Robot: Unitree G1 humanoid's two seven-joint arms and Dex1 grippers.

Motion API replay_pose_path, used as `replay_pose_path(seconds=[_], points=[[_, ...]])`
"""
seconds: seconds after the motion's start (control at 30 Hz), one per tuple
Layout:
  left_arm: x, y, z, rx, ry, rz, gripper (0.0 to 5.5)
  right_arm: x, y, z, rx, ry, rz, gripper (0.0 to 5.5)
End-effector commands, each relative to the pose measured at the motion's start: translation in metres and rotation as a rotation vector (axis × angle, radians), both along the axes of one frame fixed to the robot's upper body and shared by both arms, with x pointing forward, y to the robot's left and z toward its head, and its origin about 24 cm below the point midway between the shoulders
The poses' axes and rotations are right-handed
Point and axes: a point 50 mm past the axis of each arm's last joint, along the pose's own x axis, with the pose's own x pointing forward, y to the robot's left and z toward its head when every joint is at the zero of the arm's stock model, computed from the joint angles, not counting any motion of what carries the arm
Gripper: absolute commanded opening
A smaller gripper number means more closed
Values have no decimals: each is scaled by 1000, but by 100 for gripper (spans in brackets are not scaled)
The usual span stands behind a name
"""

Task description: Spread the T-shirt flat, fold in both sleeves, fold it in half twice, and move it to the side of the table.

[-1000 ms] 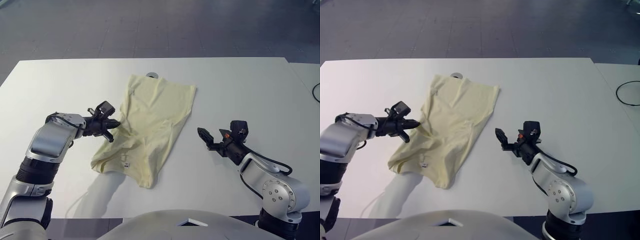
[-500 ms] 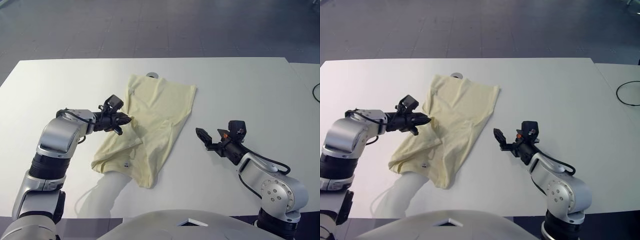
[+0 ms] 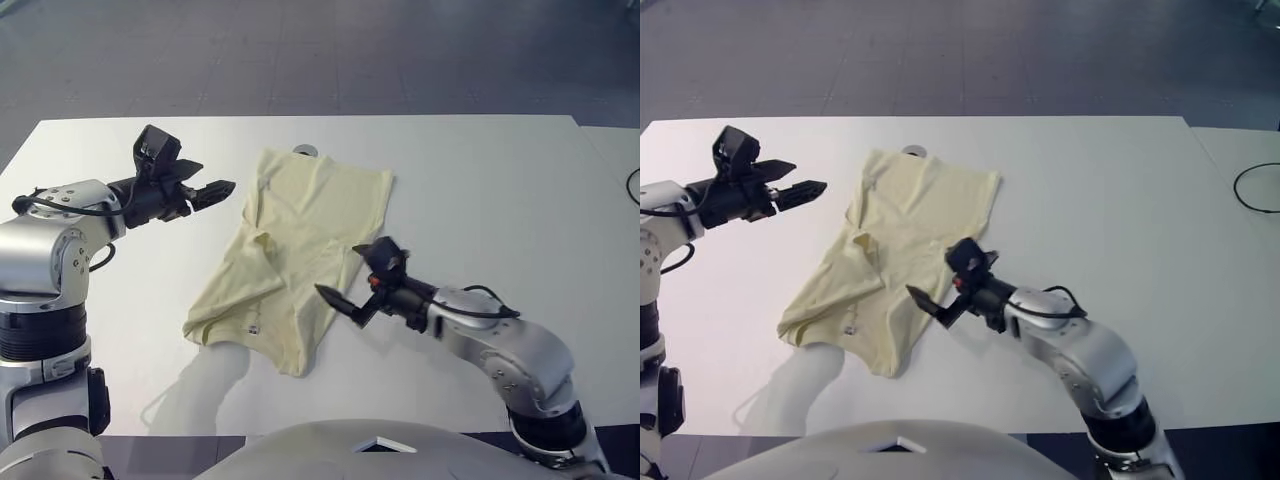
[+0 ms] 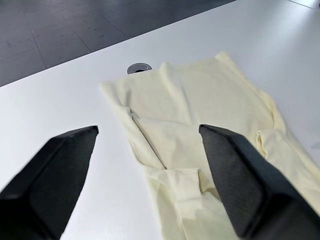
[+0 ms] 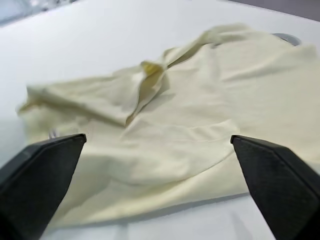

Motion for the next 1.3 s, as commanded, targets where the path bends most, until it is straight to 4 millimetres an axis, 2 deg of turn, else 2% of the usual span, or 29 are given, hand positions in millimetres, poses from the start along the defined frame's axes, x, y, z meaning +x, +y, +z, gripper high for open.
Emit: replay_pose_path(seconds=[0.03, 0.2, 0.33, 0.47, 0.57, 0.7, 0.8, 0.87, 0.97, 1.03, 1.17, 1.3], points=[[2, -1, -5, 28, -2, 9, 451, -1, 8, -24, -118, -7, 158, 540], [4, -2, -7, 54, -9, 17, 529, 0, 6, -46, -233, -16, 280, 540], [2, 3, -3, 77, -25, 27, 537, 1, -19, -52, -337, -12, 307, 540], [0, 8, -1, 87, -34, 38, 537, 4, -44, -49, -417, -17, 307, 540], [-3, 9, -1, 94, -33, 24, 537, 4, -66, -43, -476, -15, 312, 540], [-17, 0, -7, 96, -34, -77, 537, 13, -89, -32, -531, -38, 301, 540], [-28, -7, -12, 138, -76, -172, 537, 27, -82, -6, -430, -214, 251, 540], [-33, -11, -13, 159, -99, -239, 537, 27, -78, 17, -327, -286, 242, 540], [-47, -11, -16, 189, -93, -370, 537, 18, -88, 35, -325, -328, 254, 540], [-60, -2, -24, 259, -67, -445, 537, 8, -103, 36, -395, -307, 262, 540], [-90, 15, -57, 497, -4, -622, 537, -19, -133, 15, -577, -206, 357, 540], [-114, 8, -81, 539, 38, -818, 537, -37, -139, -7, -668, -221, 511, 540]])
